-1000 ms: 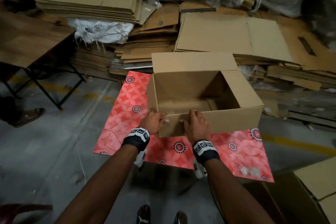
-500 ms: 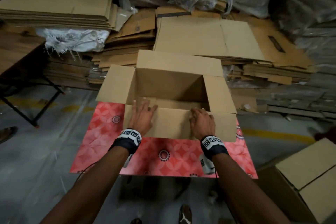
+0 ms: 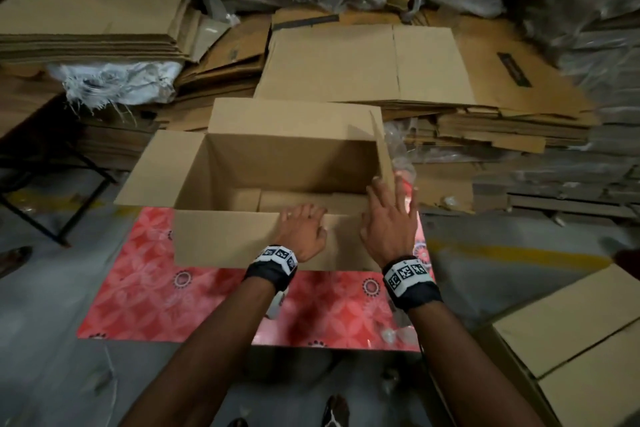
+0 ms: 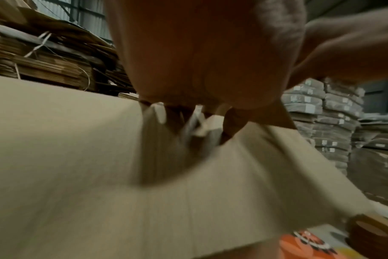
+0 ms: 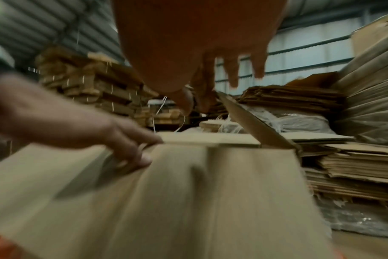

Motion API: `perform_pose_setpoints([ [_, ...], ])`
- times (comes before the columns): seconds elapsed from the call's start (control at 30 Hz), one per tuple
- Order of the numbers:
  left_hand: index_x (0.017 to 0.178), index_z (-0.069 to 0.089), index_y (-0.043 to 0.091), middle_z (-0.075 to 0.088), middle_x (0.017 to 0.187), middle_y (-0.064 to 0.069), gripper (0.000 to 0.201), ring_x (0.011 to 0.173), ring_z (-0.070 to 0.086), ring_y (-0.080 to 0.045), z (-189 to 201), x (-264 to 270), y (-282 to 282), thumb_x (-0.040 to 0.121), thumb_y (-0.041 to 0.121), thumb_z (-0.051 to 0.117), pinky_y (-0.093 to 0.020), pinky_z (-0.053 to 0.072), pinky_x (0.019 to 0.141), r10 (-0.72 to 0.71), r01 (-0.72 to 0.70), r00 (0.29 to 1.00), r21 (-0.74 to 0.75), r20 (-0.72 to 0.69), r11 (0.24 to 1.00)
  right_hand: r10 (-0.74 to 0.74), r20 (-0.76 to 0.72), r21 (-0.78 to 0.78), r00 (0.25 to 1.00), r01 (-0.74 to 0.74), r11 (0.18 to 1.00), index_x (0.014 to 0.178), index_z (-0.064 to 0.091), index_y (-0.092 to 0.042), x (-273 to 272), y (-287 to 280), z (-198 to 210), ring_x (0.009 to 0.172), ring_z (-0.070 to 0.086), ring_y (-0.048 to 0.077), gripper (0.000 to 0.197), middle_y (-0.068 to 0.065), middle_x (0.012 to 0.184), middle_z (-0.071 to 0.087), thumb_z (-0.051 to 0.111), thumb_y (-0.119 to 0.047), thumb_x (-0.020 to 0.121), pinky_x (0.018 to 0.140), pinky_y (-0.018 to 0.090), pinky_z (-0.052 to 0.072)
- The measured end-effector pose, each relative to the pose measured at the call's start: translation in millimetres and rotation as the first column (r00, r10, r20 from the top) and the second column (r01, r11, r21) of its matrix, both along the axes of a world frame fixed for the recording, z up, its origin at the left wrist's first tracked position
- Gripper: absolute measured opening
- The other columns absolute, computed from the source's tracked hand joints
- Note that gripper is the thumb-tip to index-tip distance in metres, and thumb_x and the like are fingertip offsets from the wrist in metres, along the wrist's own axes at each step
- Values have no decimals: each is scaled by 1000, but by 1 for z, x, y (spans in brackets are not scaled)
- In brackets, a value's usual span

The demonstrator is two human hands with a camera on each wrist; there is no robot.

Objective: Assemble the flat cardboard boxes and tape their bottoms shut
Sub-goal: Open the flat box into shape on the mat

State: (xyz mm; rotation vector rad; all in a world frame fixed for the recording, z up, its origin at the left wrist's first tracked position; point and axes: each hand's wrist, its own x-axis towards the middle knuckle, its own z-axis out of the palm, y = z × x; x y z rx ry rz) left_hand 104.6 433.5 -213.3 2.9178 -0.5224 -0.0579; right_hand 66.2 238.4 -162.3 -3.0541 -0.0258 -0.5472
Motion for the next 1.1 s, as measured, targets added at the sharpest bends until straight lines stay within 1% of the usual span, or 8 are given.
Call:
perform_pose_setpoints([
  [0.07, 145, 47, 29, 47, 150, -5, 60, 141, 40, -24, -5, 0, 1, 88, 47, 35, -49, 24, 114, 13, -13, 999, -9, 33, 1000, -103, 32, -3, 994, 103, 995, 145, 53, -16, -6, -21, 5, 156, 4, 40, 67, 4, 168, 26, 61, -43, 84, 122, 62, -9],
  [0.17, 141, 50, 31, 47, 151, -5, 56, 141, 40, -24, -9, 0, -1, 88, 46, 39, -50, 23, 115, 31, -30, 997, -16, 67, 999, -247, -146, 46, 958, 256, 966, 150, 48, -15, -9, -44, -1, 154, -11, 47, 88, 6, 170, 19, 50, -72, 82, 118, 72, -8],
  [0.3, 140, 51, 32, 47, 150, -4, 54, 140, 40, -24, -10, -2, -5, 88, 46, 42, -52, 23, 115, 63, -64, 995, 3, 79, 998, -274, -416, 179, 867, 374, 910, 161, 21, -22, -8, -53, -36, 148, -15, 59, 118, 3, 171, 15, 31, -99, 72, 103, 82, -17],
  [0.6, 139, 50, 33, 44, 152, -6, 63, 140, 39, -26, -11, -2, -6, 80, 56, 51, -55, 22, 115, 76, -79, 995, 36, 69, 996, -219, -470, 441, 855, 442, 781, 160, 26, -28, -8, -53, -67, 153, 6, 49, 96, -1, 163, 37, 50, -83, 85, 112, 78, -1],
  [0.73, 147, 39, 35, 32, 159, -6, 86, 146, 29, -26, -7, 0, -3, 70, 70, 54, -55, 12, 117, 50, -50, 999, 68, 3, 996, -149, -461, 561, 875, 417, 715, 156, 31, -21, -7, -59, -71, 145, 27, 47, 99, 9, 158, 41, 60, -79, 81, 115, 71, 22],
  [0.97, 160, -13, 28, -4, 169, -11, 163, 157, -1, -31, 2, -9, 12, 39, 68, 88, -60, 2, 123, -70, 96, 985, 169, -157, 981, -286, -320, 498, 903, 417, 761, 159, 13, -14, -40, -23, -61, 116, 57, 47, 103, 25, 149, 37, 61, -69, 87, 88, 52, 52],
  [1.03, 159, -22, 25, -15, 169, -12, 168, 157, -12, -31, 4, -18, 23, 39, 63, 90, -62, -4, 123, -133, 163, 980, 214, -149, 963, -288, -369, 544, 884, 456, 704, 161, 12, -13, -52, -12, -58, 120, 58, 44, 102, 24, 151, 43, 63, -66, 89, 91, 49, 50],
  [1.1, 160, -19, 25, -13, 170, -11, 160, 157, -12, -27, 6, -28, 36, 46, 59, 88, -62, -4, 123, -166, 190, 977, 195, -133, 962, -326, -356, 588, 876, 481, 651, 153, 34, -15, -61, -8, -53, 120, 59, 40, 91, 18, 143, 56, 62, -69, 86, 93, 47, 49],
])
